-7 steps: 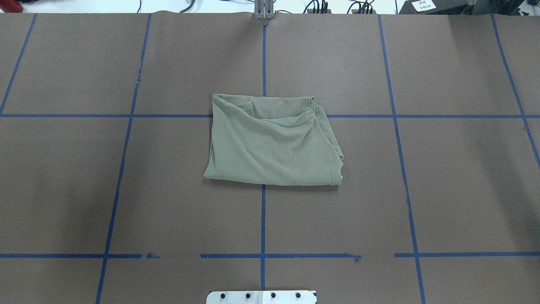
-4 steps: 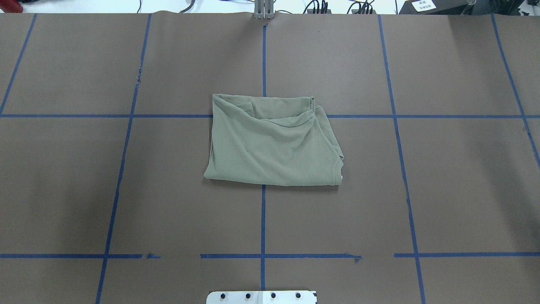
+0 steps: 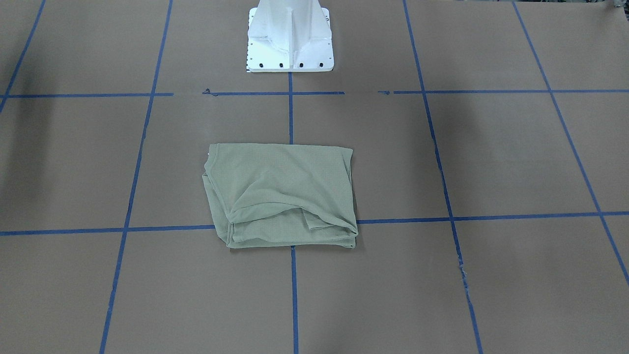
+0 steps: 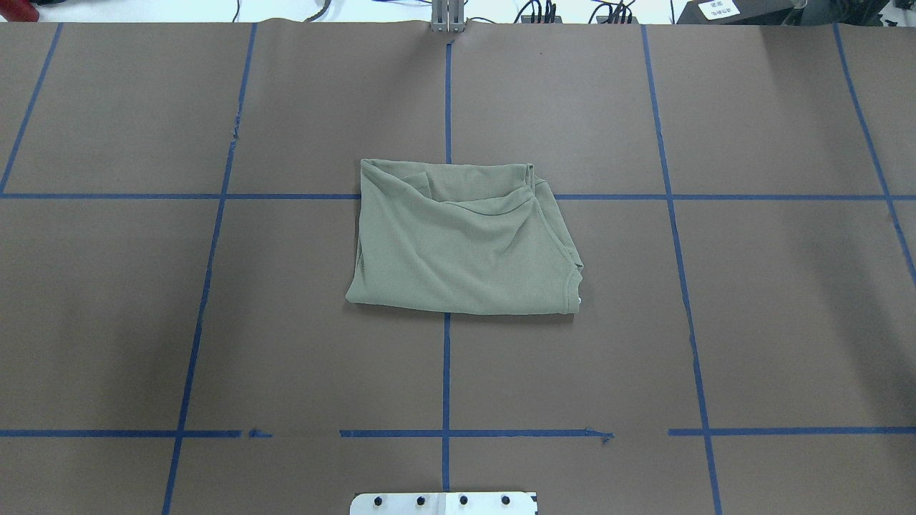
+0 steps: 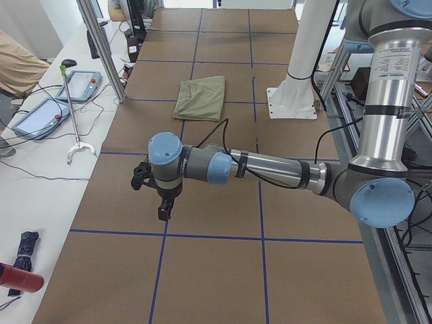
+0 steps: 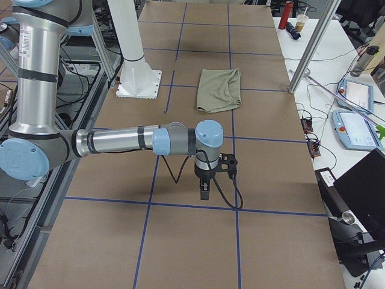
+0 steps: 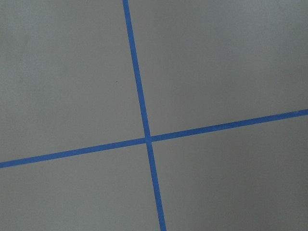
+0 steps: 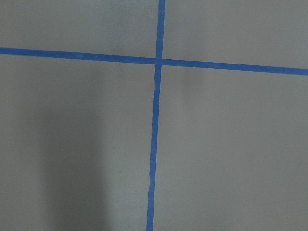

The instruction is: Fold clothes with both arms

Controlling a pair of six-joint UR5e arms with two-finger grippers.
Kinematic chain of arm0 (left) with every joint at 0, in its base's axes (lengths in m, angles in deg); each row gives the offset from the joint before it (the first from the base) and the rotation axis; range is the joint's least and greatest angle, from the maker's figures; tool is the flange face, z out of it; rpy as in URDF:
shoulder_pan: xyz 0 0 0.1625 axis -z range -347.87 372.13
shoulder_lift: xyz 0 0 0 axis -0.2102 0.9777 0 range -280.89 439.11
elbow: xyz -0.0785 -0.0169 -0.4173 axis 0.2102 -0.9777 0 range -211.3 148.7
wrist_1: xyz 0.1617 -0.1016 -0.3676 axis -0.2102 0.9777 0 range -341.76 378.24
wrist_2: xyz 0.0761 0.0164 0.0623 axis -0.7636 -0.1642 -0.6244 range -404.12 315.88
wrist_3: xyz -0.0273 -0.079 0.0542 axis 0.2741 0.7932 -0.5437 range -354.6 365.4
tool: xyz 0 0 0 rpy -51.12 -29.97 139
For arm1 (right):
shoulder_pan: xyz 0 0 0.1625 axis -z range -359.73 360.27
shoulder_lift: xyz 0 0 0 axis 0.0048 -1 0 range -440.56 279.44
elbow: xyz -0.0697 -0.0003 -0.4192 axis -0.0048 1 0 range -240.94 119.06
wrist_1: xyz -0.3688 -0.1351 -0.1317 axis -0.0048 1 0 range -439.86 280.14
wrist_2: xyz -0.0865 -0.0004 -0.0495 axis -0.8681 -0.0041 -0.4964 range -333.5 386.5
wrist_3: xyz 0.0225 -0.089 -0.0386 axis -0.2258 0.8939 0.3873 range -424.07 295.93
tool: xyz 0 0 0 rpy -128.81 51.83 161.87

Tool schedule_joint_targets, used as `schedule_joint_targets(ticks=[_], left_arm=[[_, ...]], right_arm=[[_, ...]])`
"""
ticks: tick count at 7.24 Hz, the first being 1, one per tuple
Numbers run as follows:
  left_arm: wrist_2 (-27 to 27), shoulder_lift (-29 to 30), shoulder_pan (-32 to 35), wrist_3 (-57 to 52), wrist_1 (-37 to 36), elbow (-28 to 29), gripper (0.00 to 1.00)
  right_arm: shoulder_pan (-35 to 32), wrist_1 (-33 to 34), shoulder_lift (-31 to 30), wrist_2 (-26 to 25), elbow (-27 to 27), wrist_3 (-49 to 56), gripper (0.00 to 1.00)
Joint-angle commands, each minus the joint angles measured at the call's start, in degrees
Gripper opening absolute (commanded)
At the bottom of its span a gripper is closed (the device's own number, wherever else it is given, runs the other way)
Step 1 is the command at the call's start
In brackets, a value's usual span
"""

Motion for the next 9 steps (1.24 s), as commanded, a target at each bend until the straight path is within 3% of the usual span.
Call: schedule_joint_targets(ticks=[1,7,9], left_arm=[[0.01,0.50,-0.15,0.01,-0.25,0.21,1.00],[0.19,-2.03,0.11,-0.69,-0.43,2.75,1.00],[0.19,-2.65,0.29,-0.61,-4.70,2.68,1.00]], right_arm=[[0.18,-0.29,0.43,-0.09,0.17,-0.42,1.00],[0.18,0.50,3.77,2.46,3.16,-0.86,1.00],[0.18,0.59,3.86,2.63,3.78,-0.86,1.00]])
